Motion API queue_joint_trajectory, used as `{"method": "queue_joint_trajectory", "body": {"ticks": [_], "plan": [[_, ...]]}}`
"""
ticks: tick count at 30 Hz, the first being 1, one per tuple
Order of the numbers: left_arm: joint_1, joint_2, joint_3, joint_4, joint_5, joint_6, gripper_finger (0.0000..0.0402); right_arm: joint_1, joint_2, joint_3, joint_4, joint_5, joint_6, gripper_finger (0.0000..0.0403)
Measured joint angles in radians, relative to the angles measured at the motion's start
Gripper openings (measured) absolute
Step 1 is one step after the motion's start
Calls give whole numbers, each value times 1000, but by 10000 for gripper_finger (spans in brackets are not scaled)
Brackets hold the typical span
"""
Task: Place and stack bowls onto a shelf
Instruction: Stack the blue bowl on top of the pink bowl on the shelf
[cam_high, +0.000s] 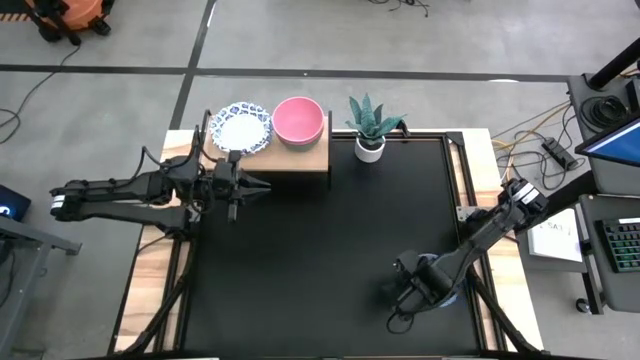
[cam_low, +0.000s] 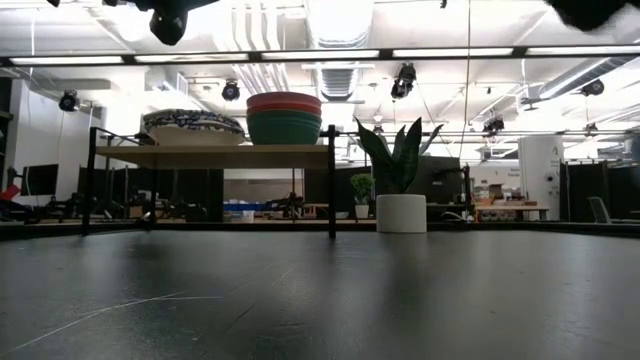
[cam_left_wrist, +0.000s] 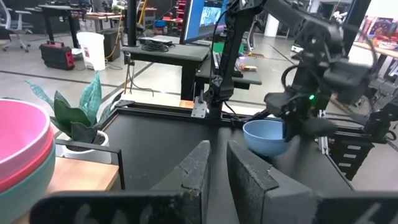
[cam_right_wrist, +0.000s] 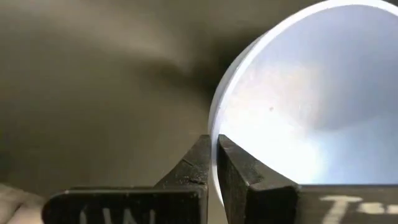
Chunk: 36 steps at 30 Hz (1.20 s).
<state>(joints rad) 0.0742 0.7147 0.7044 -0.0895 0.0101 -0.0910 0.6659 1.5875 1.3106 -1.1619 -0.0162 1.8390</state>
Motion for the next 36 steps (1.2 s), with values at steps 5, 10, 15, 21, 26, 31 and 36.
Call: {"method": "queue_joint_trajectory", "body": {"ticks": [5, 10, 15, 21, 26, 31, 36], "plan": [[0, -2, 0, 1, 0, 4, 36, -45, -2, 154, -9, 166, -227, 9], [0, -7, 0, 27, 0, 19, 36, -110, -2, 324, -8, 436, -529, 9], [0, -26, 0, 47, 0, 51, 36, -196, -2, 450, -4, 667, -881, 9], [0, -58, 0, 47, 0, 60, 36, -347, -2, 529, 92, 786, -1347, 9], [0, -70, 0, 47, -2, 64, 36, -515, -2, 518, 385, 771, -1755, 9], [0, -73, 0, 45, -2, 64, 36, -678, -1, 471, 635, 553, -1969, 9], [0, -73, 0, 44, -3, 64, 36, -807, 5, 435, 743, 331, -1989, 9]]}}
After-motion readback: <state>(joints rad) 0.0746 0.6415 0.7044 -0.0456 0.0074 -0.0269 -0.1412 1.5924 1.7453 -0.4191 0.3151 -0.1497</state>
